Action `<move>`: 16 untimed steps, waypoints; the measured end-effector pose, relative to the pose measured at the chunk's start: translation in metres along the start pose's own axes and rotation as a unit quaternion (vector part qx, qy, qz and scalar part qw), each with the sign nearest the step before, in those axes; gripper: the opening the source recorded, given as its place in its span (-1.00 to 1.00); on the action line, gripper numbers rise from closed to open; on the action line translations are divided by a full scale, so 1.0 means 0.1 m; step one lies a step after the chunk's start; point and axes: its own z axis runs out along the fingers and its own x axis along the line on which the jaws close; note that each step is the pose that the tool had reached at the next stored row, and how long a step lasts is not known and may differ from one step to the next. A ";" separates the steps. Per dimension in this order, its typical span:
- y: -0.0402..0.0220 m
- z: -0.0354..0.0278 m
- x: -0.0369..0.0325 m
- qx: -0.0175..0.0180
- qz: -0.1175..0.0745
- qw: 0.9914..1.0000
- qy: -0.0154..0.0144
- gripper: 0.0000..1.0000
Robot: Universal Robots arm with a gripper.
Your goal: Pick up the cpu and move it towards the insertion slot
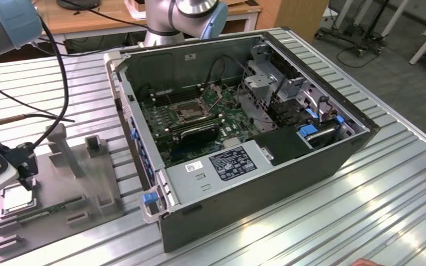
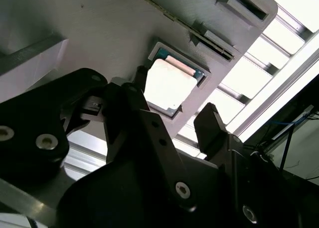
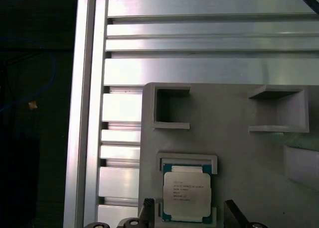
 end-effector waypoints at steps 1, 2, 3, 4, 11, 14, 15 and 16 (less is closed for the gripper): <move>0.000 0.011 -0.001 0.000 0.000 1.000 0.000 0.29; 0.000 0.020 -0.001 0.000 0.000 1.000 0.000 0.29; -0.001 0.026 0.000 0.000 0.000 1.000 0.000 0.29; -0.001 0.030 0.000 0.000 0.000 1.000 0.000 0.29; 0.001 0.059 -0.010 0.000 0.000 1.000 0.000 0.29; 0.012 0.078 -0.021 0.000 0.000 1.000 0.000 0.29; 0.016 0.084 -0.023 0.000 0.000 1.000 0.000 0.29; 0.020 0.090 -0.025 0.000 0.000 1.000 0.000 0.29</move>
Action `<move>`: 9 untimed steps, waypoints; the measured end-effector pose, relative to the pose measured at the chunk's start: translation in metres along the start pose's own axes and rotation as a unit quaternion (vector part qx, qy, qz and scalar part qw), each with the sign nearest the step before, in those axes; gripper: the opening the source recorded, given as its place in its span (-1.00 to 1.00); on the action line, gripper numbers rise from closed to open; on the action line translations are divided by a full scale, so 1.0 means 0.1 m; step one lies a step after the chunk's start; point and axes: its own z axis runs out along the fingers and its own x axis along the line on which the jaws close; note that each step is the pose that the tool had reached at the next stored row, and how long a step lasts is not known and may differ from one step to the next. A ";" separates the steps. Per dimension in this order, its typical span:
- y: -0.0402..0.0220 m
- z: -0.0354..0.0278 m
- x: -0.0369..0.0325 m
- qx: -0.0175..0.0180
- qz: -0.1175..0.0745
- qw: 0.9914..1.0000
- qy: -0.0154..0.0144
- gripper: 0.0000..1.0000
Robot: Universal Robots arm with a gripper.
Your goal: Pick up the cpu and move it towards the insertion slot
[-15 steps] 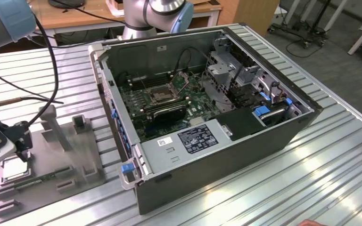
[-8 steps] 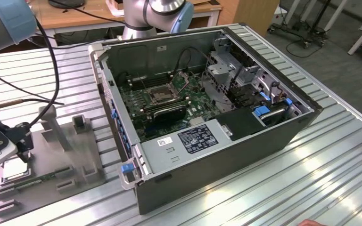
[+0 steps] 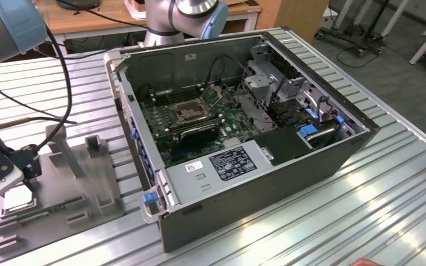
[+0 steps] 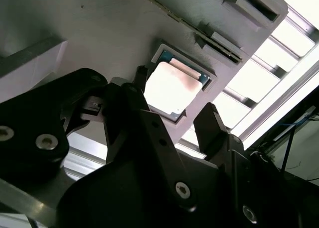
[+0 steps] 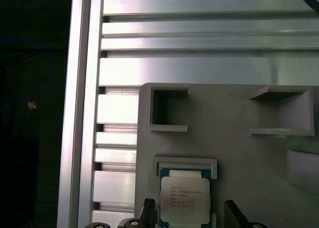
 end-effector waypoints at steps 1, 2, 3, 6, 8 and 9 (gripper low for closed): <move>0.002 0.003 -0.001 0.000 0.000 1.000 0.000 0.29; 0.004 0.007 0.000 0.000 0.000 1.000 0.000 0.29; 0.005 0.014 0.000 0.000 0.000 1.000 0.000 0.29; 0.005 0.016 0.000 0.000 0.000 1.000 0.000 0.29; 0.005 0.016 0.000 0.000 0.000 1.000 0.000 0.29; 0.005 0.017 0.000 0.000 0.000 1.000 0.000 0.29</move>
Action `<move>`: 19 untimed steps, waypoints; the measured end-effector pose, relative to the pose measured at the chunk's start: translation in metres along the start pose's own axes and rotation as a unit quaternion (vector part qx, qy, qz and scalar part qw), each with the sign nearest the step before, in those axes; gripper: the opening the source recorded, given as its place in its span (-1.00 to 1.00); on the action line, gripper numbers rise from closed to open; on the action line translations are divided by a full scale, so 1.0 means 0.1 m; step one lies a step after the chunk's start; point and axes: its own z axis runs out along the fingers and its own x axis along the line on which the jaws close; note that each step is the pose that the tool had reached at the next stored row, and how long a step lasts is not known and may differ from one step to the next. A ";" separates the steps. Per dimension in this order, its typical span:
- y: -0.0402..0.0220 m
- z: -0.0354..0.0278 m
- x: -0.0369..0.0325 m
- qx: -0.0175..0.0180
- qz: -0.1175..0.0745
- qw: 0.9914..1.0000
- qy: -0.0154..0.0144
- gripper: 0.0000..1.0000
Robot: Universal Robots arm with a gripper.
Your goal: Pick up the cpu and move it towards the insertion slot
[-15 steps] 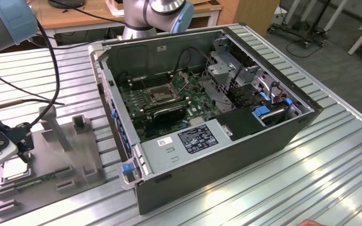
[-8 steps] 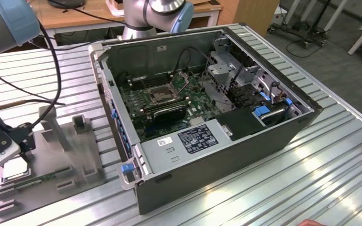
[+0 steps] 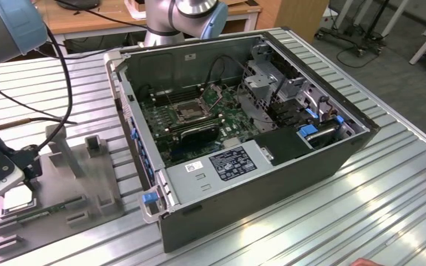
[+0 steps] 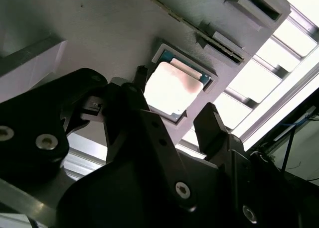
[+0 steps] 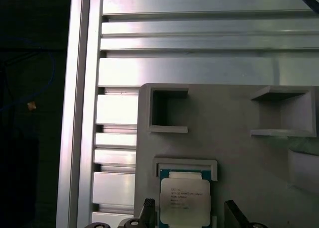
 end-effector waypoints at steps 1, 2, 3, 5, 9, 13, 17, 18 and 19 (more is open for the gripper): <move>0.000 0.000 0.000 0.000 0.000 1.000 0.000 0.33; 0.000 0.000 0.000 0.000 0.000 1.000 0.000 0.44; 0.000 0.000 0.000 0.000 0.000 1.000 0.000 0.44; 0.000 0.002 0.000 0.000 0.000 1.000 0.000 0.56; -0.001 0.050 0.000 0.000 0.000 1.000 0.000 0.56; 0.008 0.094 0.000 -0.001 0.002 1.000 0.000 0.56; 0.016 0.129 -0.002 -0.001 0.004 1.000 0.000 0.56; 0.016 0.142 -0.002 -0.001 0.005 1.000 0.000 0.56; 0.016 0.160 -0.001 -0.001 0.005 1.000 0.000 0.56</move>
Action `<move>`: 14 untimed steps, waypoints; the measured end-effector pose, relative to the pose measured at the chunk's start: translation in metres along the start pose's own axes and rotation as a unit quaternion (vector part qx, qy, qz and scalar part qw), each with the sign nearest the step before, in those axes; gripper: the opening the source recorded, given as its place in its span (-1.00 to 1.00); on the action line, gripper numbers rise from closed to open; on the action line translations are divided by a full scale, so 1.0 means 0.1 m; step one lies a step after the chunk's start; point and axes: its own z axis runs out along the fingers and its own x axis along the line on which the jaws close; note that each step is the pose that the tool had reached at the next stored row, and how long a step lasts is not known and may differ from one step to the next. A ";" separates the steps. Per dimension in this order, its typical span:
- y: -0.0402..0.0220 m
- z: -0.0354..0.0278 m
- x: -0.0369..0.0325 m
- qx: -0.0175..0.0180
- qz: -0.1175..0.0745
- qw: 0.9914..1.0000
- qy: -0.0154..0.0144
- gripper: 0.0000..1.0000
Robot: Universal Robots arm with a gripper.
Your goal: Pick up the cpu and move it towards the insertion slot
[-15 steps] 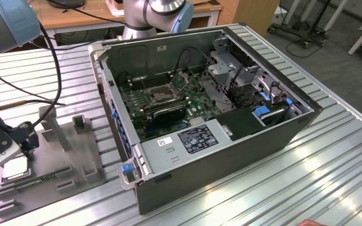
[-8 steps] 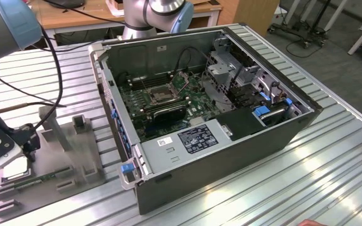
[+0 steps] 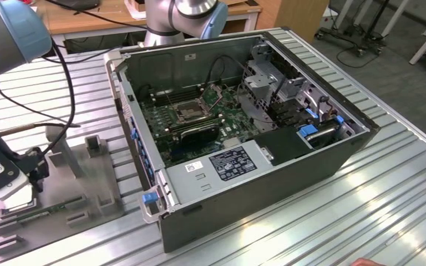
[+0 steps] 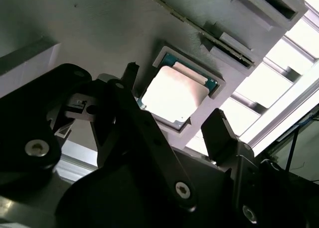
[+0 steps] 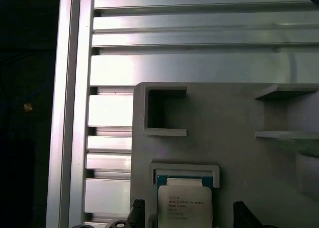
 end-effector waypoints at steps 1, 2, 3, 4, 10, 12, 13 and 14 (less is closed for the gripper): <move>0.000 0.016 0.000 0.000 0.001 1.000 0.000 0.56; 0.000 0.025 0.000 0.000 0.002 1.000 0.000 0.56; 0.001 0.031 0.000 0.000 0.002 1.000 0.000 0.56; 0.001 0.033 0.000 0.000 0.003 1.000 0.000 0.56; 0.000 0.050 0.000 0.000 0.003 1.000 0.000 0.56; 0.001 0.063 0.000 0.000 0.004 1.000 0.000 0.56; 0.002 0.066 0.001 0.000 0.004 1.000 0.000 0.56; 0.004 0.068 0.001 0.000 0.004 1.000 0.000 0.56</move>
